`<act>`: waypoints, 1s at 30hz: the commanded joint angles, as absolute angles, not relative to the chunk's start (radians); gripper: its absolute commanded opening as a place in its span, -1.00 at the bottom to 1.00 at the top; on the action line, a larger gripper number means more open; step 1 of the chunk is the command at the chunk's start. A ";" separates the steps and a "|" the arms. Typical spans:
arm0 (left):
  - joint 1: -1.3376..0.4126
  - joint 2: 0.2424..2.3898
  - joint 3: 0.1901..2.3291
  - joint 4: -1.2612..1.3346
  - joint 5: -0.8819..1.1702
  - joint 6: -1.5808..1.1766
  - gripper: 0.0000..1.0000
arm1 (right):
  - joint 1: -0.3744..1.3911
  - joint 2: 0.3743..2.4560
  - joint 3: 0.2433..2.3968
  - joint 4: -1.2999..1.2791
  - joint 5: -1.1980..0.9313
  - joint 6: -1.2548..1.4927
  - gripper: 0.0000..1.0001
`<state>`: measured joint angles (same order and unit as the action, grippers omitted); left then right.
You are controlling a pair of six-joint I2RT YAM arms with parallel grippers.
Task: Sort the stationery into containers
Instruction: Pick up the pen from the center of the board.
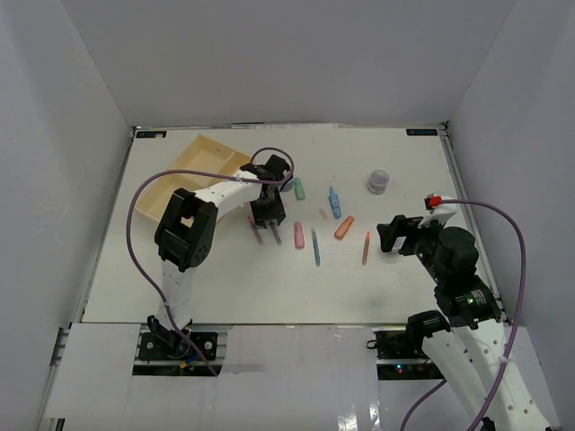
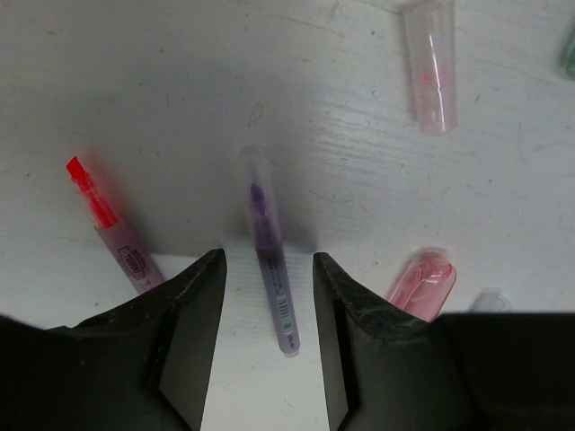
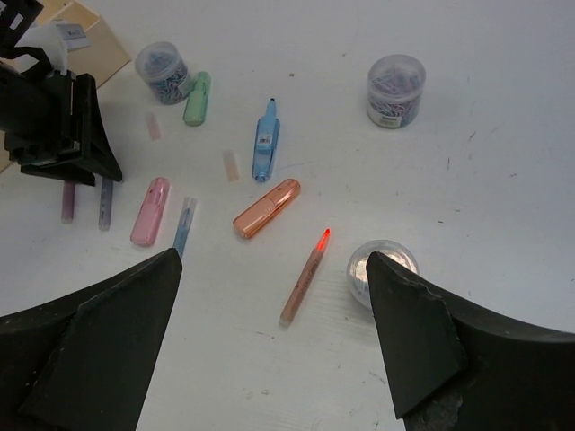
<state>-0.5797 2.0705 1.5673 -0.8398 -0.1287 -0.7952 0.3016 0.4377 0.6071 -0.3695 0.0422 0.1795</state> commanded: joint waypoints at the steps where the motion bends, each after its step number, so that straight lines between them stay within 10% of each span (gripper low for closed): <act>1: -0.589 2.068 1.614 -0.845 -0.147 -0.811 0.05 | 0.307 0.422 0.606 -0.331 0.058 0.178 0.80; 22: -0.603 1.990 1.647 -0.851 -0.149 -0.798 -0.87 | 0.307 0.383 0.592 -0.333 0.080 0.179 0.80; 30: -0.583 1.921 1.871 -0.861 -0.438 -0.339 -1.00 | 0.305 0.411 0.615 -0.330 0.055 0.164 0.80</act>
<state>-0.5964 2.0495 1.7977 -0.8829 -0.2661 -0.6075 0.3027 0.4004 0.5884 -0.3664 0.0673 0.1761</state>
